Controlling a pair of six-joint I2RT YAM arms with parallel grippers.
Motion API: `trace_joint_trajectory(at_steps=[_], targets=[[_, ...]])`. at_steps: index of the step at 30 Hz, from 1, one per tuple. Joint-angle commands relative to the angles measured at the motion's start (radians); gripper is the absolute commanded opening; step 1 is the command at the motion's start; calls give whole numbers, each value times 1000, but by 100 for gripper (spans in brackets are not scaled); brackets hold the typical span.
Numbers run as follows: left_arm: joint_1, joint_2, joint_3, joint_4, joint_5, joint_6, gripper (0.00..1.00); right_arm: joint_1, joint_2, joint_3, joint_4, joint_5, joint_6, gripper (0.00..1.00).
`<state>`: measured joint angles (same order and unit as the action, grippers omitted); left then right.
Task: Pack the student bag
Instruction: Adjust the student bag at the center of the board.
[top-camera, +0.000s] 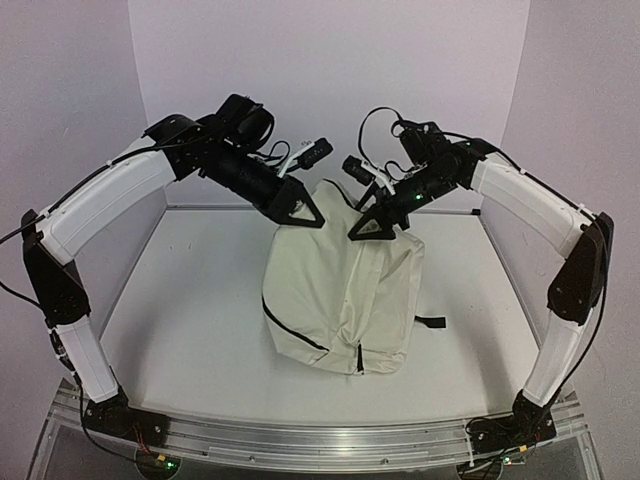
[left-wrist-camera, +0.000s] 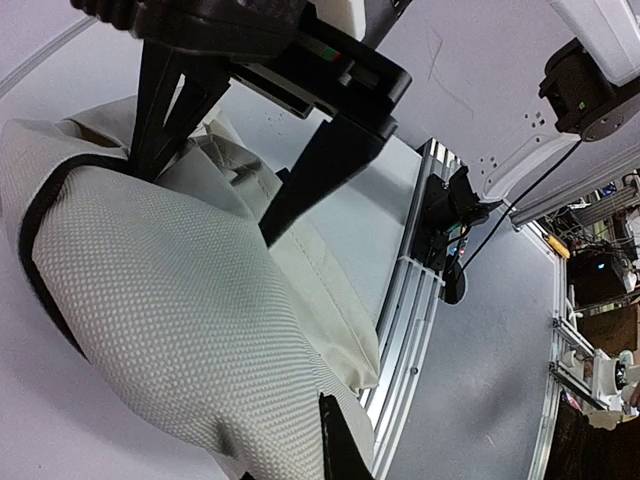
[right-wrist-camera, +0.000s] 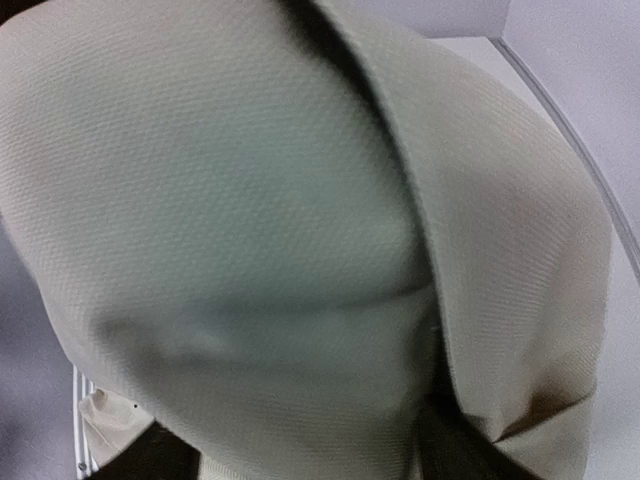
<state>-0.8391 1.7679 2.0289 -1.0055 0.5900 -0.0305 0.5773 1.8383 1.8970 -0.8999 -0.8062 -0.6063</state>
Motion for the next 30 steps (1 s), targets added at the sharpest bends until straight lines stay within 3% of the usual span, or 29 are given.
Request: trace_joint_trajectory(at_steps=[1, 3, 4, 8, 12, 17, 23, 27, 30], targets=[[-5, -74, 48, 206, 66, 10, 0, 18, 4, 30, -7, 29, -22, 44], [13, -94, 15, 247, 4, -30, 1, 18, -6, 27, -5, 42, -7, 11], [30, -106, -5, 271, -33, -62, 6, 18, -12, 29, -3, 61, 11, 3], [154, -169, -124, 382, -165, -272, 52, 10, -4, 77, 16, 199, 139, 0], [275, -266, -332, 514, -279, -400, 75, -53, 50, 169, 30, 266, 361, 0], [281, -320, -529, 601, -381, -486, 80, -111, 48, 160, 113, 313, 555, 0], [281, -306, -898, 935, -319, -695, 81, -115, -4, 105, 205, 240, 643, 0], [279, -215, -987, 1129, -241, -747, 82, -114, -32, 103, 226, 145, 658, 0], [279, -119, -973, 1186, -203, -769, 84, -114, -49, 99, 235, 102, 674, 0]])
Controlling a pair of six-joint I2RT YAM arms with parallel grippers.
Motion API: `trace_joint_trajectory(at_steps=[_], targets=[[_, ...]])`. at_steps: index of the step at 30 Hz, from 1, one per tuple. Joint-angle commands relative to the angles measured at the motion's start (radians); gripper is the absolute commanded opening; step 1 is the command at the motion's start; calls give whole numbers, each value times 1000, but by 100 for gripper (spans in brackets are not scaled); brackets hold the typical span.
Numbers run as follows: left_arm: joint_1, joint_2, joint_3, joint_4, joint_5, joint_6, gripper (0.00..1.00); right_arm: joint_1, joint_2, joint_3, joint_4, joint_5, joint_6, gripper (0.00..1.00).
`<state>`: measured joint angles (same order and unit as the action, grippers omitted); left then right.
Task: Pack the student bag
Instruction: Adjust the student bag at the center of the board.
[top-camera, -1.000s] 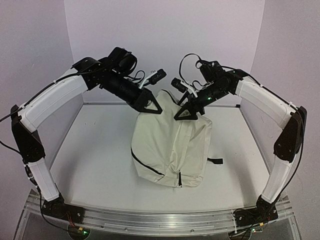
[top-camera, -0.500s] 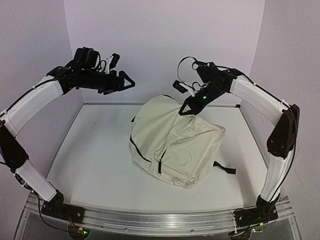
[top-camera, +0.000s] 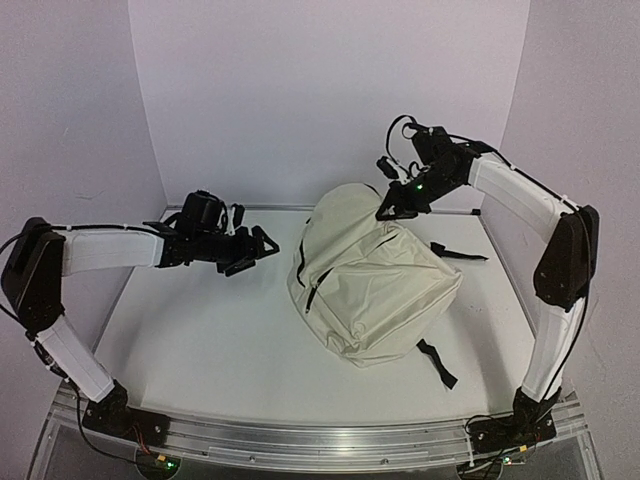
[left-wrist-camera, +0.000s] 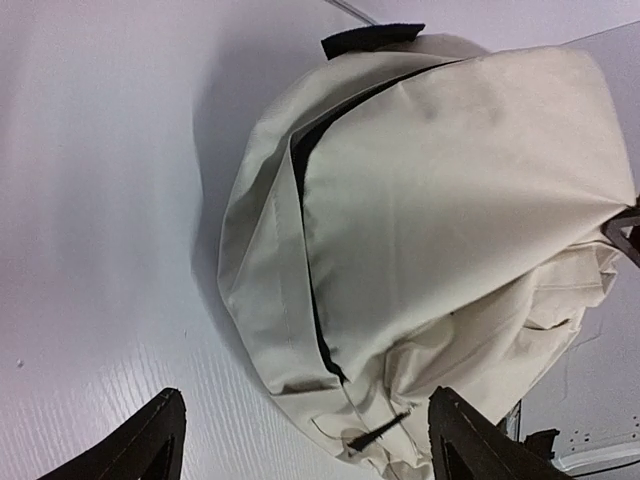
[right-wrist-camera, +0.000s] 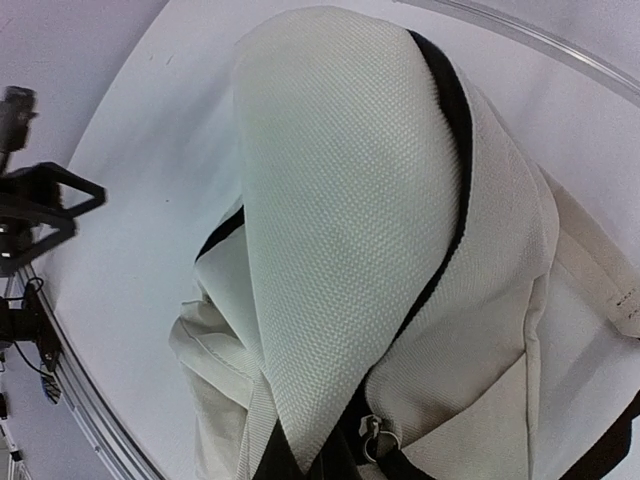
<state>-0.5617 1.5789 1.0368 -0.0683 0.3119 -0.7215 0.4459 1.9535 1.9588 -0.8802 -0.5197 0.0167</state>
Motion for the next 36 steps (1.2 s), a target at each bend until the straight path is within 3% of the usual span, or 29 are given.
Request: trace_joint_trajectory(at_steps=[1, 7, 12, 20, 23, 28, 33, 36], targets=[[1, 97, 26, 274, 90, -86, 84, 18, -171, 33, 219, -200, 55, 0], [-7, 308, 79, 457, 223, -202, 86, 19, -220, 20, 261, -274, 98, 0], [-27, 410, 88, 669, 329, -297, 80, 21, -254, 7, 276, -288, 101, 0], [-46, 428, 106, 720, 344, -333, 82, 21, -271, 7, 285, -340, 106, 0], [-33, 416, 54, 707, 257, -337, 90, 21, -281, 12, 287, -357, 107, 0], [-4, 406, 20, 659, 158, -301, 93, 21, -304, -7, 292, -407, 107, 0], [-3, 504, 114, 632, 211, -291, 95, 22, -312, -14, 302, -447, 115, 0], [-2, 559, 116, 772, 262, -316, 96, 21, -318, -25, 308, -462, 120, 0]])
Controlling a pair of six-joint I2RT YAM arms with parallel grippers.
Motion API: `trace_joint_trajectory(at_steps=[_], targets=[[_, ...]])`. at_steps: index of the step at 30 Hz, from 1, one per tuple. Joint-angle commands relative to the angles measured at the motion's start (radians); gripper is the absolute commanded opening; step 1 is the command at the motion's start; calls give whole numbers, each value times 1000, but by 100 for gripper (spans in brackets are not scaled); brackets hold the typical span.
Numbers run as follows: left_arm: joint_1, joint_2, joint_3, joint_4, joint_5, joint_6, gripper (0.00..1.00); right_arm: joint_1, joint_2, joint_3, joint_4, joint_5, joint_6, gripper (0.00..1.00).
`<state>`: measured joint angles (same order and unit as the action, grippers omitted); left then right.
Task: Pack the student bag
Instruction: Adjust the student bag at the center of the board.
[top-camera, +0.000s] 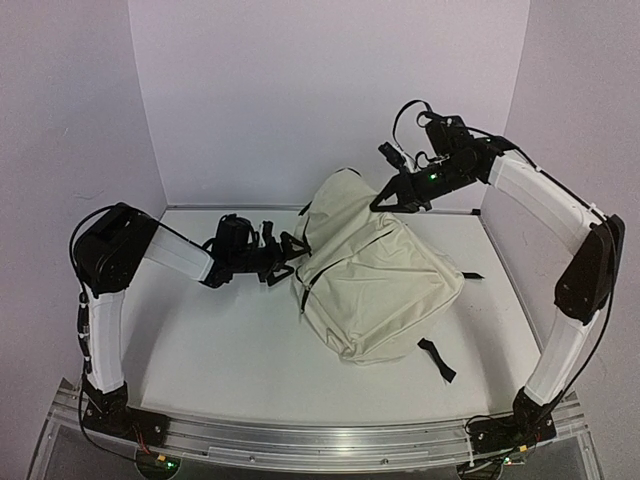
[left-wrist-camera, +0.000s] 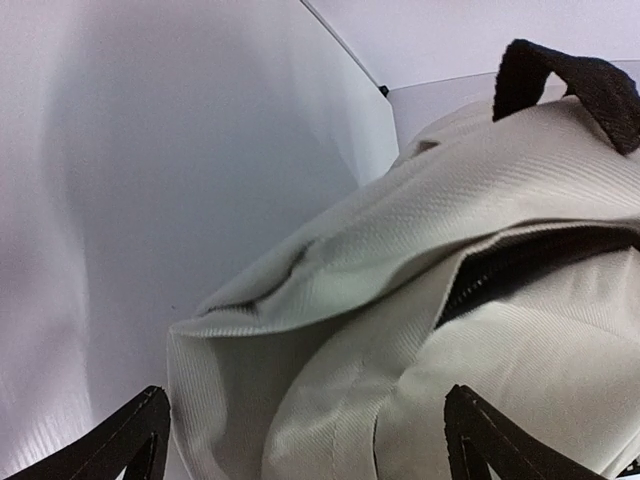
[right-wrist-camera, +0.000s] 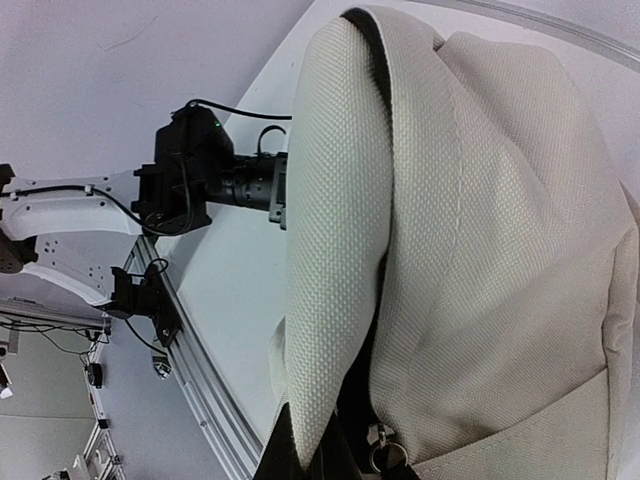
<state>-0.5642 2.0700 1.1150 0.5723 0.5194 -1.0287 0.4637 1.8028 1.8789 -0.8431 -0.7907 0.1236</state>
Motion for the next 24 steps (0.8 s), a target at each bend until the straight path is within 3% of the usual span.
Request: trace_joint_trajectory(at_steps=[1, 5, 8, 12, 13, 15, 21, 24], targets=[[0, 81, 37, 201, 71, -19, 96, 3, -169, 50, 272, -193, 13, 0], [-3, 115, 66, 368, 165, -37, 89, 4, -172, 35, 274, -194, 8, 0], [-4, 103, 67, 481, 246, -70, 64, 2, -175, 25, 274, -182, -4, 0], [-5, 15, 43, 560, 298, -85, 20, 3, -185, -1, 269, -148, -20, 0], [-5, -31, 34, 521, 289, -55, 9, 2, -191, -10, 267, -125, -28, 0], [-6, -136, 28, 369, 261, 29, 0, 0, -204, -30, 261, -69, -52, 0], [-90, -494, 166, -324, 13, 509, 0, -2, -270, -172, 232, 261, -226, 0], [-106, -573, 211, -417, 29, 559, 0, -3, -288, -248, 234, 295, -258, 0]])
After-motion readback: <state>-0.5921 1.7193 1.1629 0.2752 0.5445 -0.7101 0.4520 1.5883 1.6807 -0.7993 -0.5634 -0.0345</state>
